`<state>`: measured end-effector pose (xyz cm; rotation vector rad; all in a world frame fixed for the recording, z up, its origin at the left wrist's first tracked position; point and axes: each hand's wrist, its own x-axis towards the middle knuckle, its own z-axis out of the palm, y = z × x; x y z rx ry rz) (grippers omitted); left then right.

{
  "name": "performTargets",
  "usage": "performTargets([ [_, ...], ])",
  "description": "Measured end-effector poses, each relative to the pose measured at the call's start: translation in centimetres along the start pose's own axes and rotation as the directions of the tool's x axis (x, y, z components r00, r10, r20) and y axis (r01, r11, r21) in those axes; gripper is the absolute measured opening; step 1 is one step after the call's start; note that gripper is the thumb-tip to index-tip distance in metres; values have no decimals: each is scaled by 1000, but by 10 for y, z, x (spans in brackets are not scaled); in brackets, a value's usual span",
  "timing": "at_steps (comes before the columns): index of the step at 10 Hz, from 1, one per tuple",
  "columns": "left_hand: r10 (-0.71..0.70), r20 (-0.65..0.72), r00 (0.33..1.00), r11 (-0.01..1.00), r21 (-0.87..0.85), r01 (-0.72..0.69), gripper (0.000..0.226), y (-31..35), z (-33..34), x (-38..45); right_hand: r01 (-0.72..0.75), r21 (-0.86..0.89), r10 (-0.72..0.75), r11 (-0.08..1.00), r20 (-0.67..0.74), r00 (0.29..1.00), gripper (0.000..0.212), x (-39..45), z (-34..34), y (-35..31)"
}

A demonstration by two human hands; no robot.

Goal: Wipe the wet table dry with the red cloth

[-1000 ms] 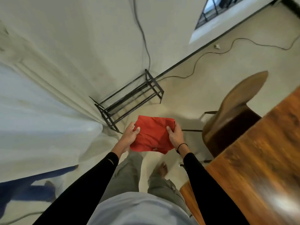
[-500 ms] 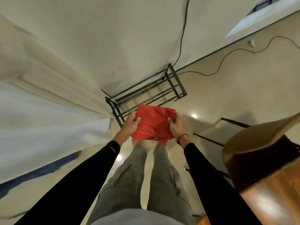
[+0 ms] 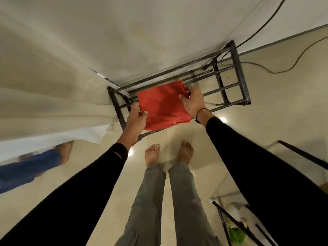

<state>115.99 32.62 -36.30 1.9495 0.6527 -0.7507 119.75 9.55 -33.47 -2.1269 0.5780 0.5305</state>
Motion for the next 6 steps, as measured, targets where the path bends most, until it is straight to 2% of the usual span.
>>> performTargets([
  [2,53,-150,987,991,129,-34,26,-8,10,36,41,-76,-37,996,53,998,31,41,16,-2],
  [3,34,-217,976,970,243,20,44,0,9,37,-12,-49,13,999,22,1000,44,45,13,-9],
  [4,-27,-244,970,953,286,98,53,8,3,25,-48,-51,43,998,-102,994,53,42,7,-12],
  [5,27,-150,988,945,327,23,24,17,-3,2,-92,28,95,995,-124,988,57,21,-6,-14],
  [6,49,-28,998,951,306,-38,7,36,-7,-22,-117,62,123,991,-101,987,57,-4,-18,-16],
])
